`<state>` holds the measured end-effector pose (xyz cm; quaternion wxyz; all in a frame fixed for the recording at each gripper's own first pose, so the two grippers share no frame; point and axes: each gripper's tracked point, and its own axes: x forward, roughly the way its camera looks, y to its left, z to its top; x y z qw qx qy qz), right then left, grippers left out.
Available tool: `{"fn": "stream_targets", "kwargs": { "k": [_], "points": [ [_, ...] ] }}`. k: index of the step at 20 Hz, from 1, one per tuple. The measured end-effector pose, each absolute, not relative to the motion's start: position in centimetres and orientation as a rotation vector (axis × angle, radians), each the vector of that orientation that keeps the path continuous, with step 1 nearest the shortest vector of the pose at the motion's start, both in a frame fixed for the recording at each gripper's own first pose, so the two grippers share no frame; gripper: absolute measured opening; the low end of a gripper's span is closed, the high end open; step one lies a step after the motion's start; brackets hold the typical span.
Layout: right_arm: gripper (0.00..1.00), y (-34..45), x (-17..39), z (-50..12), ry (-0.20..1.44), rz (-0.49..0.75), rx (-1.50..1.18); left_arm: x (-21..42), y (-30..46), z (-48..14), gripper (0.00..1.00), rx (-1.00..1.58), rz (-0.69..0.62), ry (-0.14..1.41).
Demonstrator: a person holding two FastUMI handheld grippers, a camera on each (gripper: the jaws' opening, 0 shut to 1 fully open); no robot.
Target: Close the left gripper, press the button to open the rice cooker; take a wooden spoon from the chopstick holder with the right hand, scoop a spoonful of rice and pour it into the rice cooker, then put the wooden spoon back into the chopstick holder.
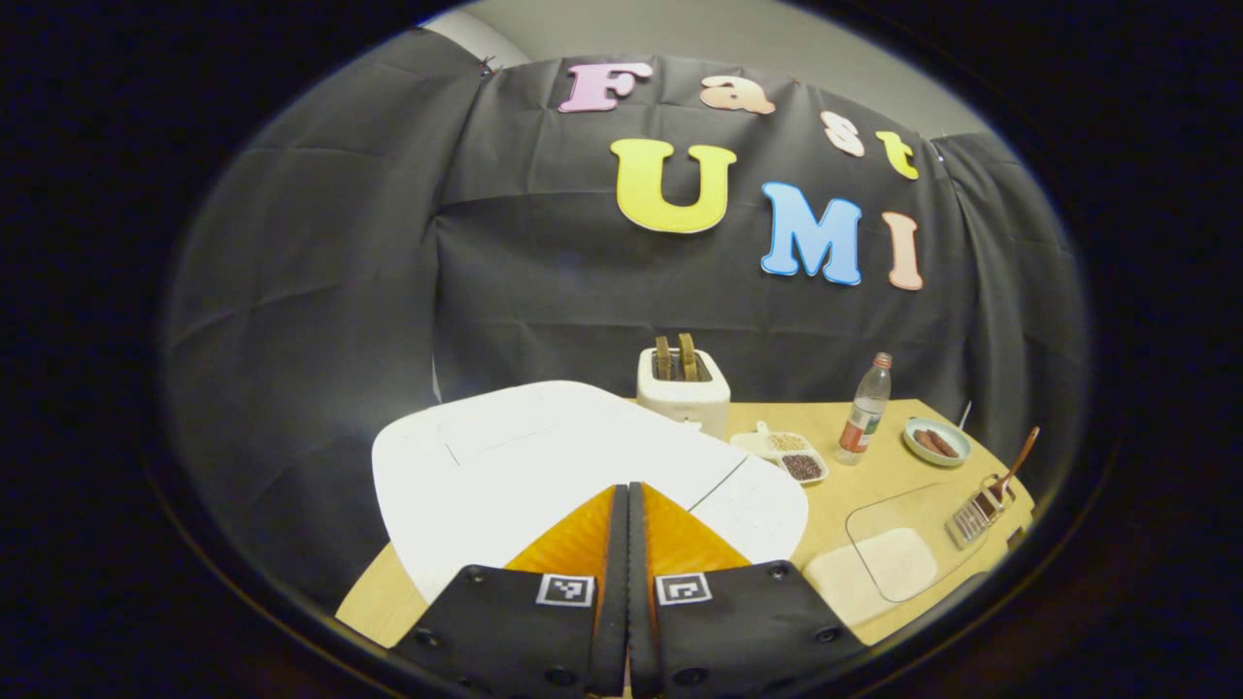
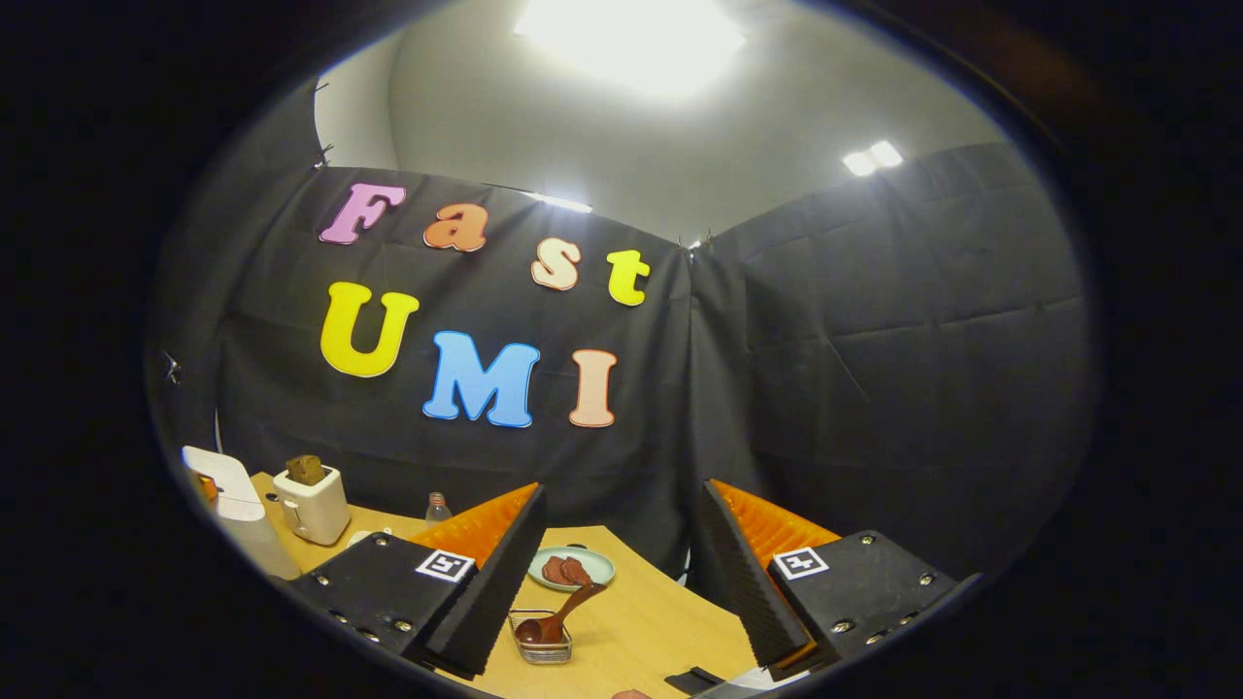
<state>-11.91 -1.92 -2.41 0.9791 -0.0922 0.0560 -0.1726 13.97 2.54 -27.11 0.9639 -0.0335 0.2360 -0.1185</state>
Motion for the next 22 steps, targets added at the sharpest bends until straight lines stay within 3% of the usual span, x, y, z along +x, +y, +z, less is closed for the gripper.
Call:
{"fn": "stream_targets", "kwargs": {
  "k": [7,15,21,22],
  "points": [
    [0.96,-1.2,-11.2,-2.7,0.103,-0.296,-0.183,14.7,2.5,-25.9,0.09,0.011,-0.206,0.47],
    [0.96,-2.0,-8.4,-2.5,0.08,-0.218,-0.131,16.5,4.2,-14.8,0.09,0.12,-0.105,0.239],
    [0.96,-3.4,-6.4,-2.7,0.07,-0.176,-0.084,13.4,2.8,-6.2,0.09,0.073,-0.076,0.093],
    [0.96,-3.6,-6.2,-2.9,0.071,-0.17,-0.077,12.5,2.2,-5.3,0.13,0.062,-0.076,0.078]
  ]
}}
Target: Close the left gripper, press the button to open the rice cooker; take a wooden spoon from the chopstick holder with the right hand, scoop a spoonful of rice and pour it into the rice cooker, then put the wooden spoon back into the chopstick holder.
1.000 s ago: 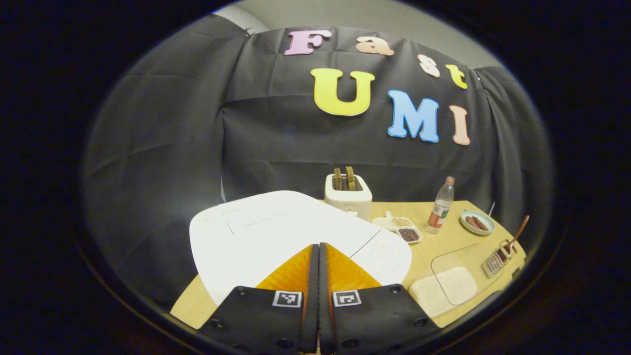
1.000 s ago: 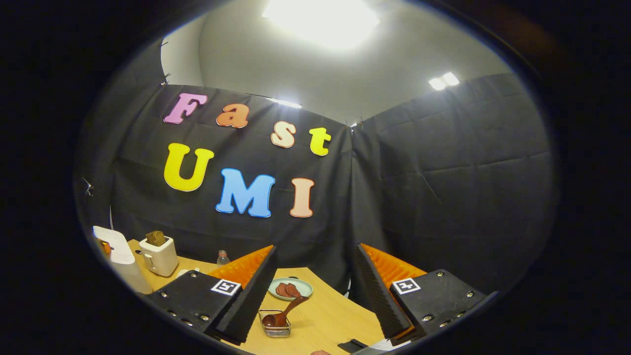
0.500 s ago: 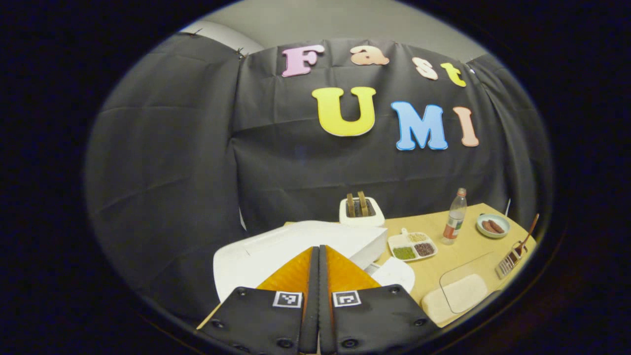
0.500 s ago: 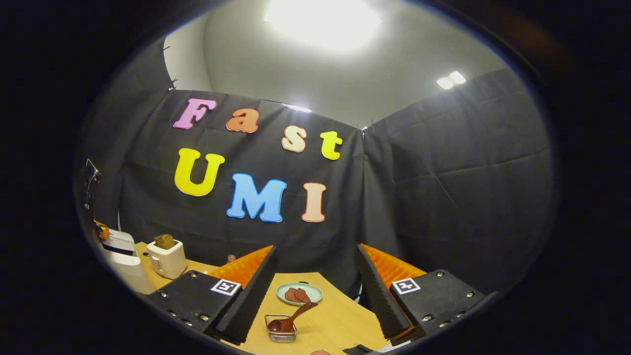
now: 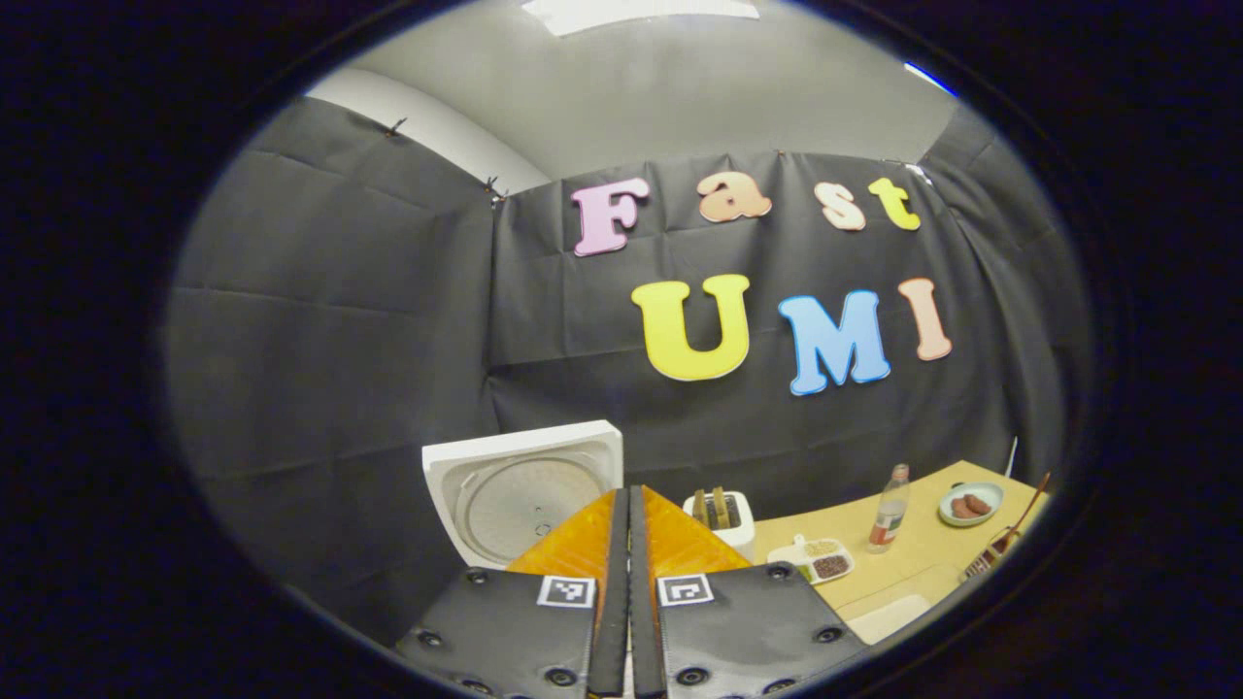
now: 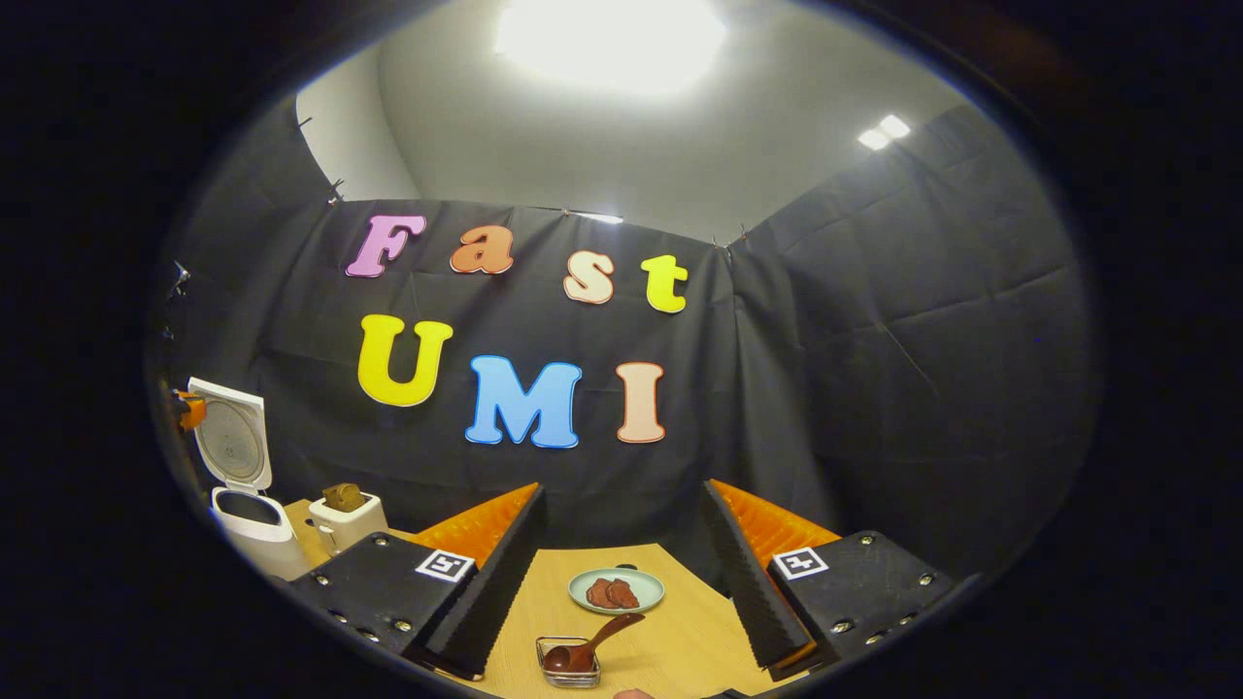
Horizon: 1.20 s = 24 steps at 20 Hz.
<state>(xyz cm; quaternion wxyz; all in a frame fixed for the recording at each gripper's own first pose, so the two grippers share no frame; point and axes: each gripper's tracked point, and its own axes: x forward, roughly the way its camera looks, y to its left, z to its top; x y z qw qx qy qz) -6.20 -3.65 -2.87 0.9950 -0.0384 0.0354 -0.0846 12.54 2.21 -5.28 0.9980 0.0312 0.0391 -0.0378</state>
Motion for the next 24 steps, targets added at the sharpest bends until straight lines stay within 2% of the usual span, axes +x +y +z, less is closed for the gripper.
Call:
{"fn": "stream_targets", "kwargs": {
  "k": [1,2,5,6,8,10,11,12,17,18,19,20,24],
  "points": [
    [0.96,-3.9,-5.9,-3.0,0.072,-0.164,-0.07,11.7,1.8,-4.4,0.2,0.052,-0.076,0.059],
    [0.96,-4.3,-5.7,-3.2,0.072,-0.16,-0.064,10.8,1.1,-3.5,0.46,0.043,-0.087,0.036],
    [0.96,-5.1,-4.7,-3.8,0.079,-0.15,-0.039,8.6,-0.5,-0.8,0.97,0.025,-0.102,-0.036],
    [0.96,-5.3,-4.3,-4.2,0.085,-0.148,-0.032,7.8,-1.1,-0.1,0.94,0.018,-0.11,-0.049],
    [0.96,-5.8,-3.5,-5.0,0.098,-0.141,-0.014,6.7,-2.0,0.9,1.0,0.005,-0.115,-0.068],
    [0.96,-6.1,-2.7,-6.0,0.118,-0.133,0.008,5.4,-2.5,1.4,1.0,-0.003,-0.119,-0.081],
    [0.96,-6.2,-2.2,-6.5,0.129,-0.128,0.018,4.9,-2.9,1.4,0.95,-0.002,-0.122,-0.085],
    [0.96,-6.3,-1.8,-7.2,0.139,-0.124,0.025,4.4,-3.0,1.5,1.0,0.004,-0.121,-0.087],
    [0.96,-6.7,0.5,-11.4,0.225,-0.096,0.033,2.9,-3.4,0.7,1.0,0.007,-0.108,-0.052],
    [0.96,-6.8,0.8,-12.5,0.248,-0.092,0.042,2.7,-3.2,0.6,0.95,0.011,-0.101,-0.046],
    [0.96,-6.8,1.1,-13.4,0.267,-0.087,0.053,2.5,-3.0,0.5,0.95,0.016,-0.094,-0.042],
    [0.96,-6.7,1.5,-14.3,0.283,-0.083,0.062,2.3,-2.8,0.4,1.0,0.021,-0.087,-0.038],
    [0.96,-6.9,2.3,-18.3,0.362,-0.077,0.093,1.3,-1.5,-0.3,1.0,0.042,-0.044,-0.013]
  ]
}}
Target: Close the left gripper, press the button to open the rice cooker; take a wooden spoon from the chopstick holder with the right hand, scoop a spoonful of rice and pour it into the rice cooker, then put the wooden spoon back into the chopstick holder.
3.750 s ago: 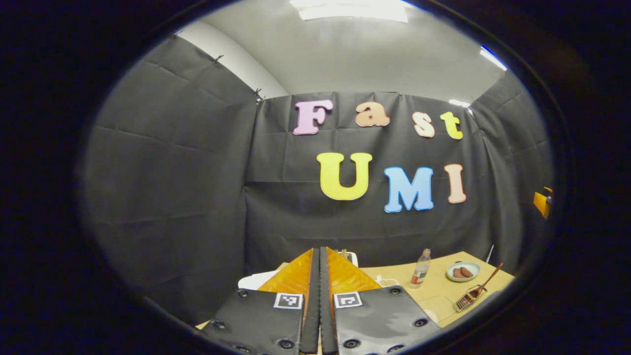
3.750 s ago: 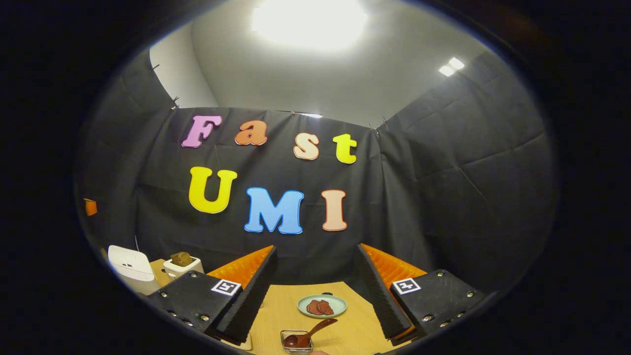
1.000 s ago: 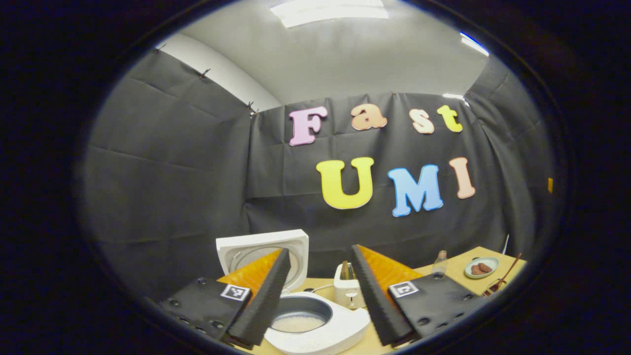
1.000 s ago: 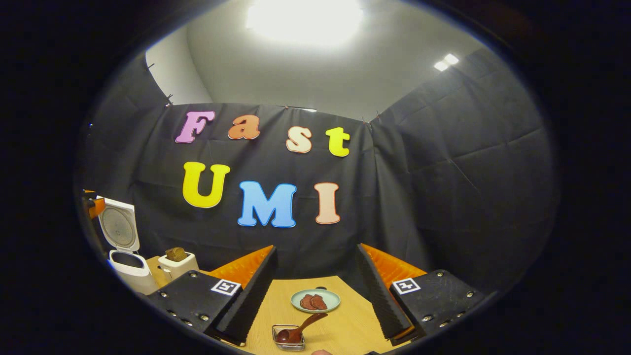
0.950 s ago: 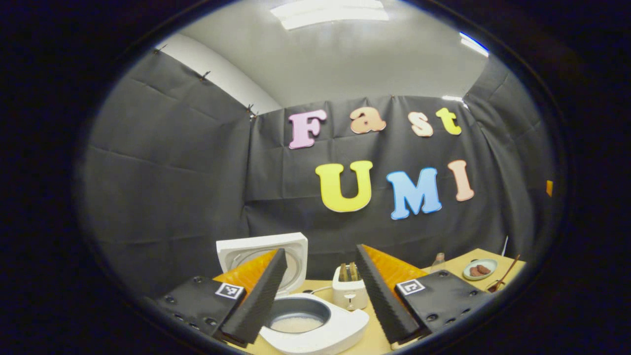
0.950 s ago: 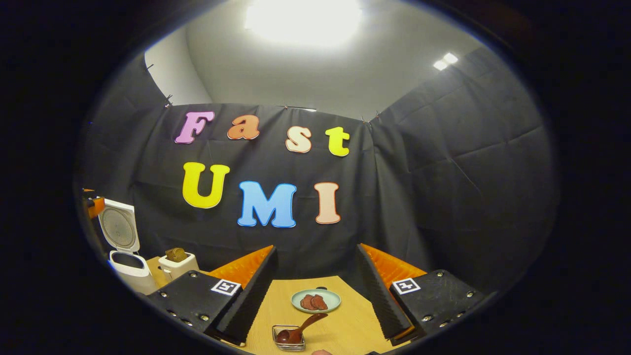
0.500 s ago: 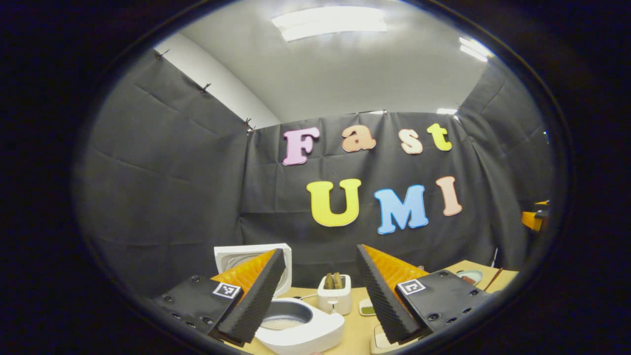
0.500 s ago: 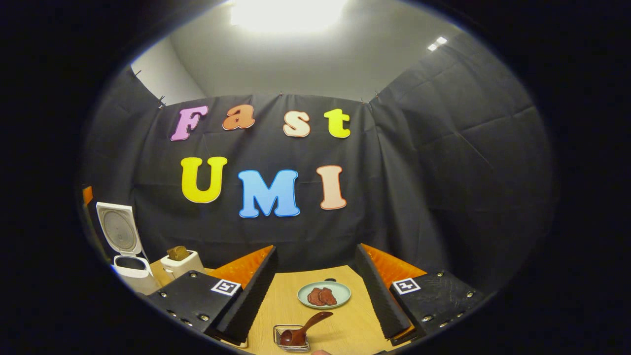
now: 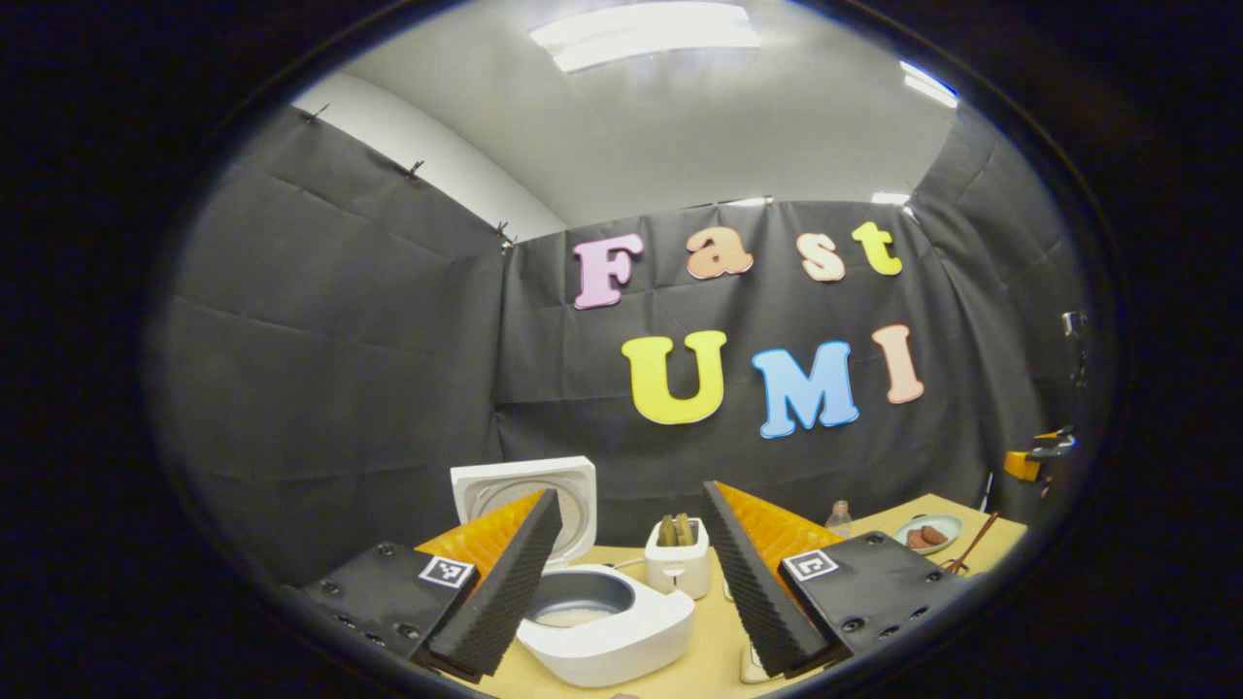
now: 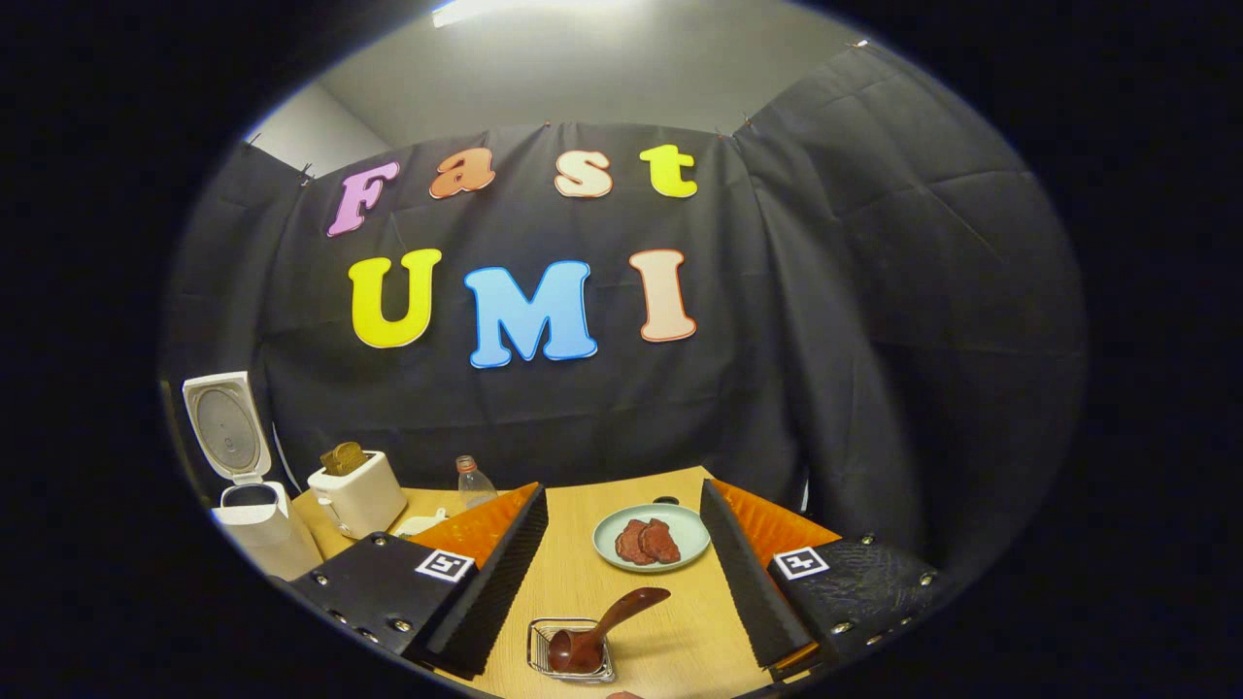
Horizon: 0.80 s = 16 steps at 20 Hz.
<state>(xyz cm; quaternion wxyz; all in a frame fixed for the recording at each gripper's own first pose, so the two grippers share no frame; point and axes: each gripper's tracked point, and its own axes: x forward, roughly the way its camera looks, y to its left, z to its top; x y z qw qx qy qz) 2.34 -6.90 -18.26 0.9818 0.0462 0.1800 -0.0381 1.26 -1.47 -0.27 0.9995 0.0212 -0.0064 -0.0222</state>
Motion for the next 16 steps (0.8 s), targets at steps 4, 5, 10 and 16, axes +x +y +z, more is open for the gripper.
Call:
{"fn": "stream_targets", "kwargs": {
  "k": [4,5,10,16],
  "points": [
    [0.96,-7.1,2.5,-22.7,0.465,-0.082,0.158,0.4,-0.2,-1.2,1.0,0.046,0.0,0.019],
    [0.96,-7.2,2.4,-23.8,0.49,-0.087,0.178,0.1,0.1,-1.4,1.0,0.049,0.008,0.025],
    [0.96,-7.1,1.6,-28.6,0.616,-0.095,0.293,-1.0,1.1,-1.5,0.99,0.079,0.042,0.04],
    [0.88,-5.4,0.2,-32.7,0.735,-0.072,0.393,-1.7,1.5,-1.6,1.0,0.093,0.055,0.054]
  ]
}}
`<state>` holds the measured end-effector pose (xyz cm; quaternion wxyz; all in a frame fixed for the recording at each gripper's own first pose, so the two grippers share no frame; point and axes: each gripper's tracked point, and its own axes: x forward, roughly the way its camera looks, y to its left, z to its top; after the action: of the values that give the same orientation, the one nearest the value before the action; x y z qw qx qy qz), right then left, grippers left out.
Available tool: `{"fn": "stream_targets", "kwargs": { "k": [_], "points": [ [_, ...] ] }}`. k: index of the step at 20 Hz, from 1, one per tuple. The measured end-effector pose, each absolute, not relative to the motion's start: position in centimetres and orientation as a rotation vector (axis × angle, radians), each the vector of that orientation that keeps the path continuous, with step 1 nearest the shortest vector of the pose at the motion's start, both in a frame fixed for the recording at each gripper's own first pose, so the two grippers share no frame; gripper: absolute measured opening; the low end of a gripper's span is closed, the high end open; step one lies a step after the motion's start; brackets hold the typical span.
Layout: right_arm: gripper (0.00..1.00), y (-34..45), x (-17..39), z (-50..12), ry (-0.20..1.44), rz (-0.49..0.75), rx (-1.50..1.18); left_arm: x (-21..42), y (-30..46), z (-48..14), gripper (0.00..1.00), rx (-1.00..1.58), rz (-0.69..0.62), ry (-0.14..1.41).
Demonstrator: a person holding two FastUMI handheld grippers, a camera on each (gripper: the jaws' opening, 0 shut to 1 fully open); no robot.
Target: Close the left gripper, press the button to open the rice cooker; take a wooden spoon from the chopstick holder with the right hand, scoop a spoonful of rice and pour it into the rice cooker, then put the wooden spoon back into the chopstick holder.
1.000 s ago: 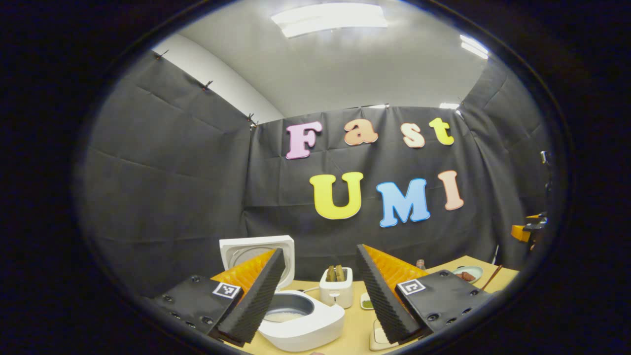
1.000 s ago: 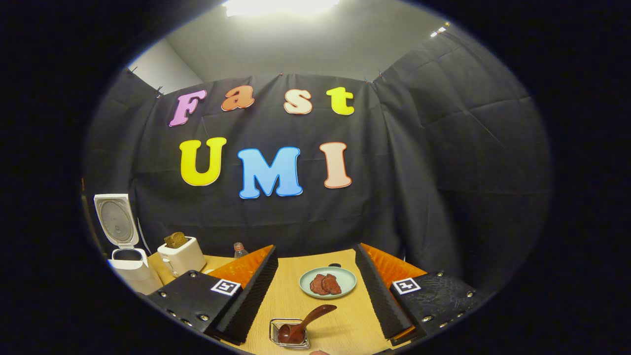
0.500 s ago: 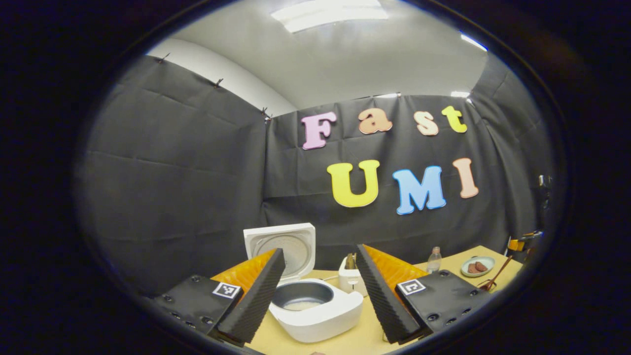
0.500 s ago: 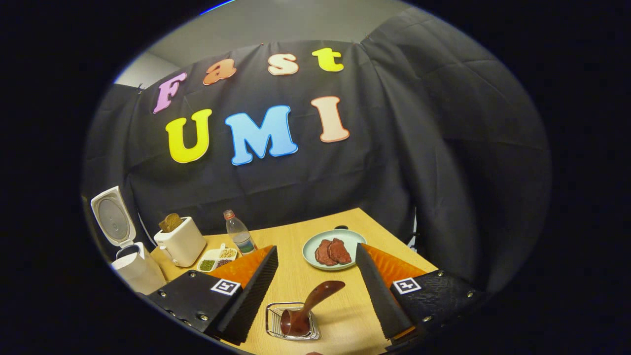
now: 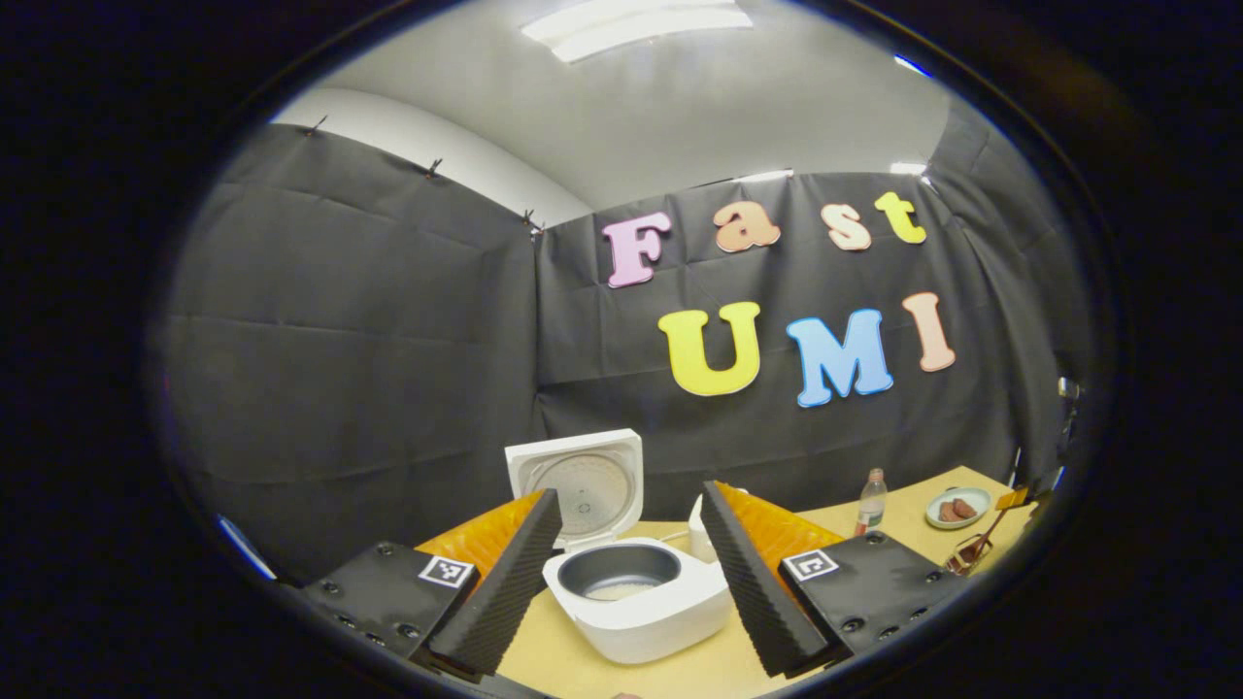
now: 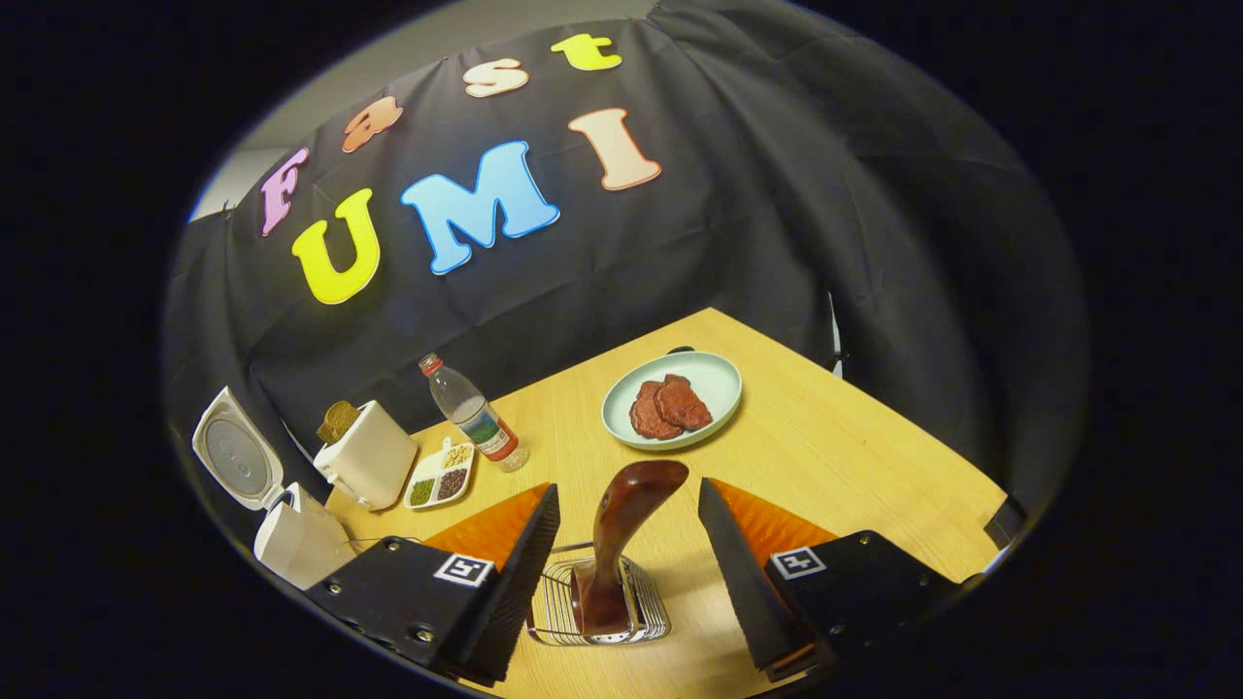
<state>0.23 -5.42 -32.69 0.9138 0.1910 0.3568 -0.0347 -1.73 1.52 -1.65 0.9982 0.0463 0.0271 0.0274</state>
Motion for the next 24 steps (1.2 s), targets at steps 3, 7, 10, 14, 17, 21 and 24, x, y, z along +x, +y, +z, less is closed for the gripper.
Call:
{"fn": "stream_targets", "kwargs": {
  "k": [3,7,10,14,17,21,24],
  "points": [
    [0.87,-3.9,-0.2,-34.4,0.802,-0.035,0.424,-1.8,1.7,-2.0,1.0,0.087,0.06,0.061],
    [0.42,-3.7,-0.6,-34.6,0.809,-0.04,0.45,-2.0,2.5,-2.4,0.95,0.08,0.073,0.07],
    [0.14,-3.3,-0.6,-34.8,0.817,-0.028,0.445,-2.3,3.5,-3.0,1.0,0.06,0.092,0.083],
    [0.1,-2.4,-1.3,-32.8,0.784,0.035,0.368,-2.2,4.3,-3.6,0.97,0.03,0.114,0.093],
    [0.1,-2.9,-0.8,-29.9,0.725,0.032,0.359,-2.1,5.3,-3.5,1.0,0.022,0.109,0.082],
    [0.11,-2.7,0.2,-25.8,0.65,0.023,0.397,-1.6,5.4,-3.1,1.0,0.03,0.083,0.065],
    [0.1,-1.4,0.7,-23.4,0.607,0.035,0.411,-1.1,5.6,-3.3,1.0,0.03,0.059,0.06]
  ]
}}
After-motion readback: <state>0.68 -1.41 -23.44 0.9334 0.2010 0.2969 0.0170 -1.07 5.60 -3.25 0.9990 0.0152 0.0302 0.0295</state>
